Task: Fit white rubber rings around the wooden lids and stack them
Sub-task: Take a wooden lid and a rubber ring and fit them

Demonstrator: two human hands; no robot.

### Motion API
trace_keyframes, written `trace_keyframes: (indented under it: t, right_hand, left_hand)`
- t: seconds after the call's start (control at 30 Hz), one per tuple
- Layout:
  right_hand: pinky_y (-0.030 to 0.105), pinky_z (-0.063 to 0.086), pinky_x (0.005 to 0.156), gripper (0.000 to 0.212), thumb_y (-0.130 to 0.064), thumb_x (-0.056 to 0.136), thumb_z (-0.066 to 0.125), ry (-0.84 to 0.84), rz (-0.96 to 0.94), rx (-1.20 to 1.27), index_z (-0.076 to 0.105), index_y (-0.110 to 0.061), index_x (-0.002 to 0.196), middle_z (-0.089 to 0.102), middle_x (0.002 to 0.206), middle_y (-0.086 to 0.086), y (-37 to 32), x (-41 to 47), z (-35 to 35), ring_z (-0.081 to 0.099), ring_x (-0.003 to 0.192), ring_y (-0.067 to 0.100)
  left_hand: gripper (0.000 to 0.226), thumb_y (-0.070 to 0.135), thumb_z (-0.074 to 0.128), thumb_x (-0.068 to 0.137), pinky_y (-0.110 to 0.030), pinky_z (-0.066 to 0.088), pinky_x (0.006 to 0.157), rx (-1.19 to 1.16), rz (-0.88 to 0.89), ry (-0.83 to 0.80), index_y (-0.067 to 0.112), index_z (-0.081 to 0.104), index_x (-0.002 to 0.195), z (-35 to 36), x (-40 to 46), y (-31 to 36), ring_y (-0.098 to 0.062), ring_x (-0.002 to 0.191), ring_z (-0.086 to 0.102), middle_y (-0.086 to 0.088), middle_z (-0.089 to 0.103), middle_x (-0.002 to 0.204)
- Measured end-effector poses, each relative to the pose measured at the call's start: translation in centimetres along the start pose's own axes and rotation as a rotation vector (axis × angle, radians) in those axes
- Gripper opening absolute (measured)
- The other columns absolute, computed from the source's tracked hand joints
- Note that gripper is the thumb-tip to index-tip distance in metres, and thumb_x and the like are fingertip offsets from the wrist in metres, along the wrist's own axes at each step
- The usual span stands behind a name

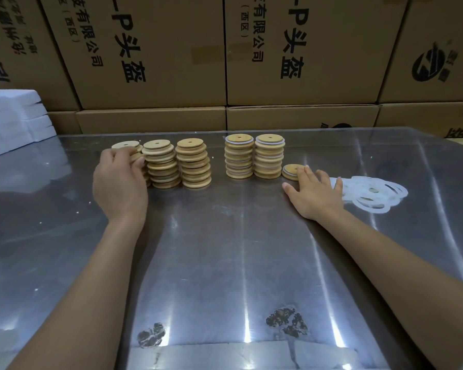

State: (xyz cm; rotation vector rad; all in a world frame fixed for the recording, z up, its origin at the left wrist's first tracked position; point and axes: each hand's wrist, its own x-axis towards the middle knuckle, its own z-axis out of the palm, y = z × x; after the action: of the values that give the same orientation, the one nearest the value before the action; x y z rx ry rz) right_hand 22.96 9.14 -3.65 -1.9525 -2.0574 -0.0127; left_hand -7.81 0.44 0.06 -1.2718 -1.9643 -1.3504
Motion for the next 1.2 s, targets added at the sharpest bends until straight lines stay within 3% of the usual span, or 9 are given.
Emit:
trace_keyframes:
  t: [0.13, 0.27, 0.47, 0.63, 0.73, 0.83, 1.03, 1.1, 1.2]
  right_hand:
    - [0.044, 0.025, 0.104, 0.039, -0.031, 0.095, 0.040, 0.259, 0.015, -0.094, 0.051, -0.008, 0.123, 0.052, 0.131, 0.010, -0.4, -1.4, -0.8, 0.038, 0.123, 0.029]
    - [0.040, 0.031, 0.090, 0.031, -0.022, 0.093, 0.039, 0.254, -0.024, -0.159, 0.052, -0.006, 0.116, 0.056, 0.120, 0.012, -0.6, -3.4, -1.1, 0.045, 0.112, 0.031]
    - [0.041, 0.030, 0.097, 0.035, -0.026, 0.094, 0.038, 0.211, 0.133, -0.178, 0.056, -0.005, 0.115, 0.056, 0.123, 0.014, 0.5, -4.9, -1.3, 0.047, 0.116, 0.033]
    - [0.038, 0.029, 0.088, 0.020, -0.016, 0.090, 0.043, 0.228, 0.075, -0.183, 0.063, -0.016, 0.088, 0.062, 0.098, 0.008, 1.3, -4.3, -2.3, 0.052, 0.097, 0.032]
    - [0.034, 0.022, 0.071, 0.029, 0.002, 0.074, 0.047, 0.225, 0.054, -0.149, 0.040, -0.020, 0.056, 0.046, 0.066, 0.002, 1.9, -4.3, -3.1, 0.043, 0.070, 0.030]
    - [0.033, 0.017, 0.066, 0.037, 0.007, 0.066, 0.046, 0.233, -0.018, -0.199, 0.026, -0.019, 0.052, 0.030, 0.052, -0.001, 2.0, -4.3, -3.4, 0.034, 0.060, 0.029]
    - [0.032, 0.026, 0.066, 0.016, -0.009, 0.086, 0.050, 0.285, -0.061, -0.132, 0.060, -0.021, 0.082, 0.059, 0.077, 0.005, 1.9, -3.9, -3.0, 0.052, 0.077, 0.032]
    - [0.032, 0.029, 0.065, 0.012, -0.019, 0.090, 0.051, 0.283, -0.053, -0.087, 0.059, -0.018, 0.082, 0.065, 0.086, 0.006, 1.8, -4.0, -2.9, 0.055, 0.080, 0.030]
    - [0.030, 0.028, 0.057, 0.015, -0.011, 0.088, 0.049, 0.259, -0.027, -0.117, 0.057, -0.015, 0.076, 0.063, 0.084, 0.010, 1.8, -4.0, -2.9, 0.051, 0.071, 0.032]
  left_hand:
    - [0.028, 0.025, 0.053, 0.095, -0.037, 0.040, 0.079, -0.089, 0.299, -0.034, 0.008, 0.066, 0.113, 0.1, -0.4, 2.6, -0.031, 0.095, 0.056, -0.013, 0.064, 0.105]
    - [0.023, 0.026, 0.060, 0.091, -0.037, 0.043, 0.078, -0.145, 0.673, -0.117, 0.008, 0.072, 0.100, 0.5, -2.7, 6.5, -0.031, 0.086, 0.059, -0.010, 0.068, 0.094]
    - [0.018, 0.022, 0.069, 0.083, -0.036, 0.053, 0.064, -0.224, 1.001, -0.307, 0.007, 0.074, 0.092, 1.4, -6.0, 9.7, -0.029, 0.075, 0.063, -0.007, 0.070, 0.087]
    - [0.026, 0.036, 0.064, 0.088, -0.036, 0.049, 0.063, -0.245, 0.869, -0.529, 0.016, 0.070, 0.105, 1.7, -6.3, 8.9, -0.022, 0.087, 0.058, -0.001, 0.066, 0.098]
    - [0.034, 0.046, 0.062, 0.086, -0.038, 0.050, 0.068, -0.242, 0.825, -0.604, 0.021, 0.067, 0.109, 2.0, -6.4, 8.8, -0.018, 0.094, 0.058, 0.004, 0.064, 0.103]
    - [0.042, 0.055, 0.062, 0.081, -0.035, 0.050, 0.074, -0.235, 0.789, -0.705, 0.028, 0.065, 0.113, 2.3, -6.6, 8.9, -0.012, 0.103, 0.055, 0.011, 0.061, 0.109]
    - [0.062, 0.066, 0.058, 0.077, -0.031, 0.043, 0.094, -0.268, 0.665, -0.913, 0.032, 0.053, 0.129, 2.7, -7.0, 8.8, -0.005, 0.119, 0.047, 0.016, 0.051, 0.128]
    - [0.069, 0.067, 0.059, 0.076, -0.033, 0.041, 0.100, -0.256, 0.630, -0.949, 0.031, 0.048, 0.133, 2.9, -6.9, 8.6, -0.007, 0.124, 0.045, 0.014, 0.048, 0.134]
    - [0.074, 0.068, 0.060, 0.074, -0.031, 0.040, 0.101, -0.257, 0.581, -0.954, 0.029, 0.046, 0.135, 3.3, -6.8, 8.2, -0.008, 0.124, 0.045, 0.011, 0.049, 0.135]
